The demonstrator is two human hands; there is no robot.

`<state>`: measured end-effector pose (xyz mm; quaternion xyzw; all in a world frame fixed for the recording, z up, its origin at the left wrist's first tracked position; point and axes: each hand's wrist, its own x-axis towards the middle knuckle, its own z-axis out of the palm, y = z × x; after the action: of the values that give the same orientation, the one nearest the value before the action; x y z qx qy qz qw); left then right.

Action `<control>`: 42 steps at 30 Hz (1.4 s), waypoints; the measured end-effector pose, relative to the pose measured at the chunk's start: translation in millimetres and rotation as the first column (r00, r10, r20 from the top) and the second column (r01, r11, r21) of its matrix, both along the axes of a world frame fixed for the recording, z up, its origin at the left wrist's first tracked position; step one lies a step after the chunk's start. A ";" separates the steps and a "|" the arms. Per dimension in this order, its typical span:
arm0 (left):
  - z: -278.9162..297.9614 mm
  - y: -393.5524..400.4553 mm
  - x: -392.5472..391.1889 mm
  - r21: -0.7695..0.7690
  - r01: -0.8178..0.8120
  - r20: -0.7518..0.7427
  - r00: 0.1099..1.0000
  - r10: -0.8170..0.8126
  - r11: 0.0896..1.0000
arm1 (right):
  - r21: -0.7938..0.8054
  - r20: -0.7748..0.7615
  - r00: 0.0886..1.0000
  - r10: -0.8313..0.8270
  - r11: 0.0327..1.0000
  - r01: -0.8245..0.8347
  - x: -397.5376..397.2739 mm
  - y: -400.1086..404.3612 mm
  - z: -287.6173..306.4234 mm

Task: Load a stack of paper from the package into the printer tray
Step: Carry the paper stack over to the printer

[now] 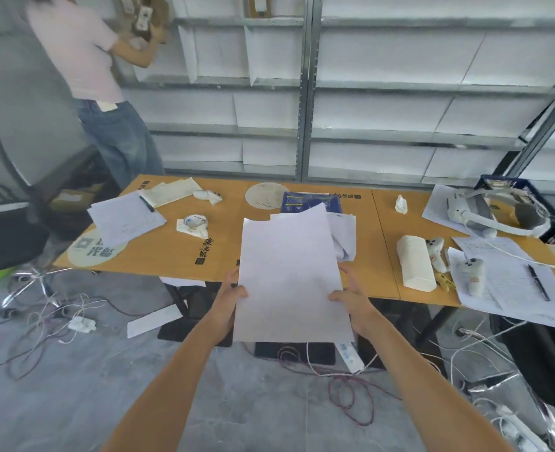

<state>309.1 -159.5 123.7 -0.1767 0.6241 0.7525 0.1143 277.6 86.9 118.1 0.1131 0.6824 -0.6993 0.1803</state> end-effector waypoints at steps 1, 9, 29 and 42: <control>2.8 -4.6 -3.2 -0.027 0.009 0.010 1.000 -0.009 1.000 | -0.009 -0.005 1.000 -0.010 1.000 0.010 -2.5 -4.8 2.0; -0.5 -104.0 -19.3 -0.019 -0.124 -0.010 0.992 0.124 0.992 | 0.006 -0.038 0.987 0.154 0.988 -0.154 -30.9 -105.6 20.1; 4.9 -359.1 94.2 -0.113 -0.486 -0.174 0.868 0.464 0.866 | 0.101 -0.078 0.794 0.603 0.797 -0.595 -32.8 -409.3 36.7; -18.1 -500.6 206.7 -0.092 -0.853 -0.120 0.521 0.845 0.513 | 0.078 -0.051 0.480 0.876 0.483 -0.872 6.4 -662.8 4.9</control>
<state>515.8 -660.0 105.6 -0.4439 0.5120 0.6717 -0.2993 284.0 -575.9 123.0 -0.2752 0.6662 -0.5005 0.4795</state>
